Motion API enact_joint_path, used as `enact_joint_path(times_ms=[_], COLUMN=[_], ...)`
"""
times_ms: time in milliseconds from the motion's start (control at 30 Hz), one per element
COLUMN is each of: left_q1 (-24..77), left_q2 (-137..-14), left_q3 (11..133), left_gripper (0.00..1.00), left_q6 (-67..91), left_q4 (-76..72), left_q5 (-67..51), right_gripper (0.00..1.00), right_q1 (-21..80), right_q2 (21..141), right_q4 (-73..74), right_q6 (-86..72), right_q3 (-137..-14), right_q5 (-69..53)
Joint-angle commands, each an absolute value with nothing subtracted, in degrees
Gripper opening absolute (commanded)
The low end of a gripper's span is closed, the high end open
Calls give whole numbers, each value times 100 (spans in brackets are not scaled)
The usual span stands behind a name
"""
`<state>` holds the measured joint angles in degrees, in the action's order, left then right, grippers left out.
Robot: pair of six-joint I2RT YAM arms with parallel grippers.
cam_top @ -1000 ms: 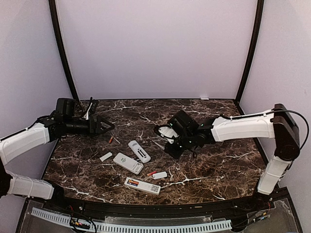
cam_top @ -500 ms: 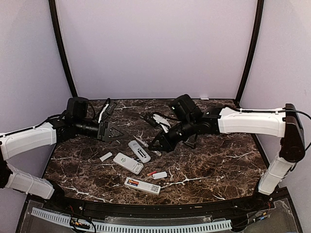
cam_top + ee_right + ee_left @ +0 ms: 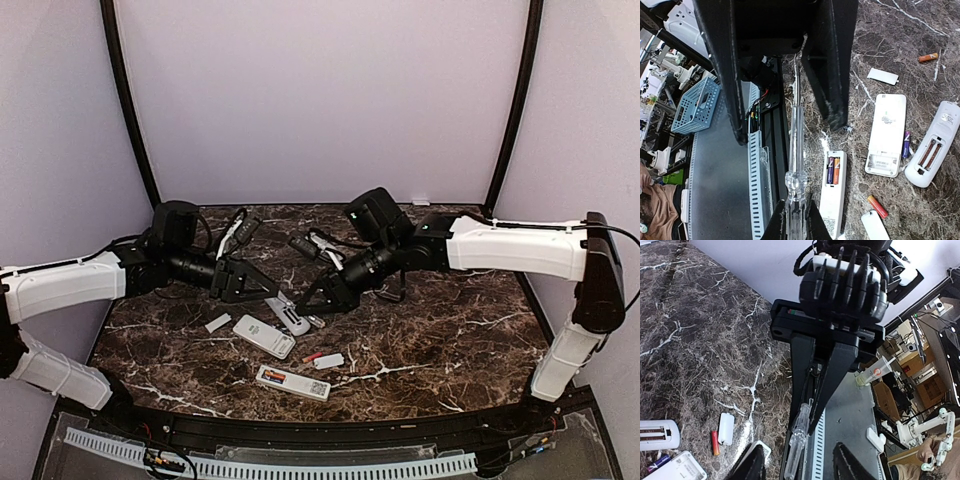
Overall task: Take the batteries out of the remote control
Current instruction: Pass from the right arm to the left
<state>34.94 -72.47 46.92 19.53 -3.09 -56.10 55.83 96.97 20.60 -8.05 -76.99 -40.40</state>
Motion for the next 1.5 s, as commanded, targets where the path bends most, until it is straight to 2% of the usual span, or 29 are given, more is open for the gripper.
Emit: enact_joint_path(times_ms=[0,200,467,600,733,867,900,1033,1067,1100,1300,1467], left_q1=[3531,3541,3559,3560,3568,3568,3568,3567,3568,3568,3560,3544], left_q2=[-7254,-7335,-7367,-7367,-7398,-7380,-7358,-7245,-7226,-7205,-7203,-7095], left_q3=[4703,4703,4674,4613,4599,4613,4614,4527,4483,4386,3970,3684], left_gripper=[40,28,24,16,3,0,0,0,0,0,0,0], left_q6=[2025,2072,2156,2267,2272,2357,2391,2914,3061,3406,4905,5464], left_q4=[-581,-574,-656,-849,-835,-854,-901,-1316,-1654,-1833,-3522,-4273], left_q5=[-5874,-5974,-6032,-6047,-6068,-6037,-6024,-5645,-5556,-5414,-5066,-4805], right_gripper=[0,0,0,0,0,0,4,51,60,65,73,70], right_q1=[5529,5435,5353,5353,5342,5311,5295,5239,5238,5236,5221,5236], right_q2=[9730,9671,9681,9715,9690,9603,9559,9314,9234,9152,8317,7978], right_q4=[1927,1784,1703,1757,1723,1637,1571,1179,1083,986,-528,-1750], right_q6=[-919,-1037,-1107,-1090,-1096,-1127,-1158,-1363,-1407,-1459,-2291,-2966], right_q3=[-7733,-7602,-7537,-7550,-7535,-7471,-7433,-7201,-7137,-7077,-6122,-5440], right_q5=[-4415,-4542,-4671,-4679,-4650,-4600,-4563,-4310,-4209,-4045,-2734,-2278])
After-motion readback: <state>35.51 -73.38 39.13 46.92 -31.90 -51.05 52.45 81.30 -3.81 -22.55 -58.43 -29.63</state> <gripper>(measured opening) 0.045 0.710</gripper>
